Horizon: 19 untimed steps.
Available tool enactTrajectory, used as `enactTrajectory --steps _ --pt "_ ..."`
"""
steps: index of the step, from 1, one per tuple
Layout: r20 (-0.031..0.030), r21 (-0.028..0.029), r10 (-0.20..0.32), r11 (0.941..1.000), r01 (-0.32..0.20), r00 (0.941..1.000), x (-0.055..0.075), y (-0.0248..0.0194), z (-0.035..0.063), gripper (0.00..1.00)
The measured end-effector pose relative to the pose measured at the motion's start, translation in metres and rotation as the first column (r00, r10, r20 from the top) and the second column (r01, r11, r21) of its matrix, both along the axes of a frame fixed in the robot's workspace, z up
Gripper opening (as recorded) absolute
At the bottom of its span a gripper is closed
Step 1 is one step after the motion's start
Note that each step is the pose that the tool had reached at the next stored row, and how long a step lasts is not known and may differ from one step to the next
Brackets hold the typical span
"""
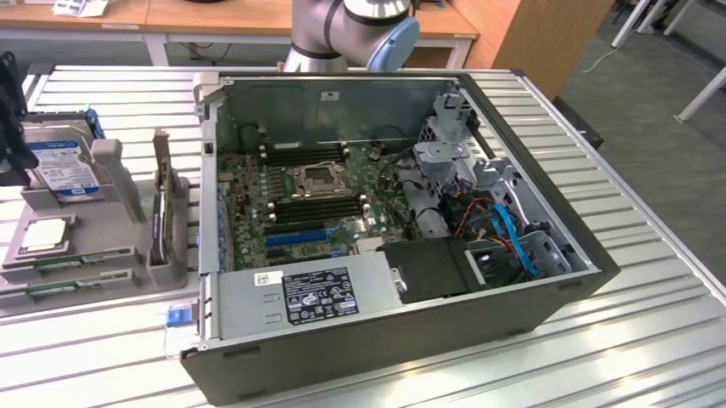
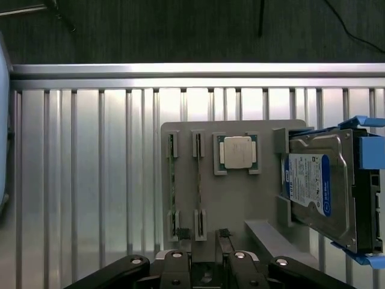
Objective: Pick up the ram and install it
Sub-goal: 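Pick up the ram and move it above insertion slot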
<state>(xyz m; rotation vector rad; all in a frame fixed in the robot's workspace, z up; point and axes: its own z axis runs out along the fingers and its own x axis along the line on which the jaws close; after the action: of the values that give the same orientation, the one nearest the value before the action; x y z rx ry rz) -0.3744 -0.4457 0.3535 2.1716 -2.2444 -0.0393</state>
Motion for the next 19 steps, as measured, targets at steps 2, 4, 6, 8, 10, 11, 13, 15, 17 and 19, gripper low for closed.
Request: enactTrajectory --steps 2,4,6,8,10,11,13,15,17,19 --pt "0.0001 0.0001 0.0 1.0 0.0 1.0 0.0 0.0 -0.0027 0.29" --pt "0.0 0.0001 0.0 1.0 0.0 1.0 0.0 0.0 -0.0052 0.29" --pt "0.0 0.0001 0.0 1.0 0.0 1.0 0.0 0.0 -0.0076 0.29" --pt "0.0 0.0 0.0 1.0 0.0 1.0 0.0 0.0 -0.0101 0.29" --pt "0.0 0.0001 0.0 1.0 0.0 1.0 0.0 0.0 -0.0126 0.29" --pt "0.0001 0.0 0.0 1.0 0.0 1.0 0.0 0.0 -0.0138 0.29" --pt "0.0 0.0 0.0 1.0 0.0 1.0 0.0 0.0 -0.0164 0.29" --pt "0.0 0.0 0.0 1.0 0.0 1.0 0.0 0.0 -0.0189 0.29" --pt "0.0 0.0 0.0 1.0 0.0 1.0 0.0 0.0 -0.0214 0.29" --pt "0.0 0.0 0.0 1.0 0.0 1.0 0.0 0.0 -0.0237 0.29"
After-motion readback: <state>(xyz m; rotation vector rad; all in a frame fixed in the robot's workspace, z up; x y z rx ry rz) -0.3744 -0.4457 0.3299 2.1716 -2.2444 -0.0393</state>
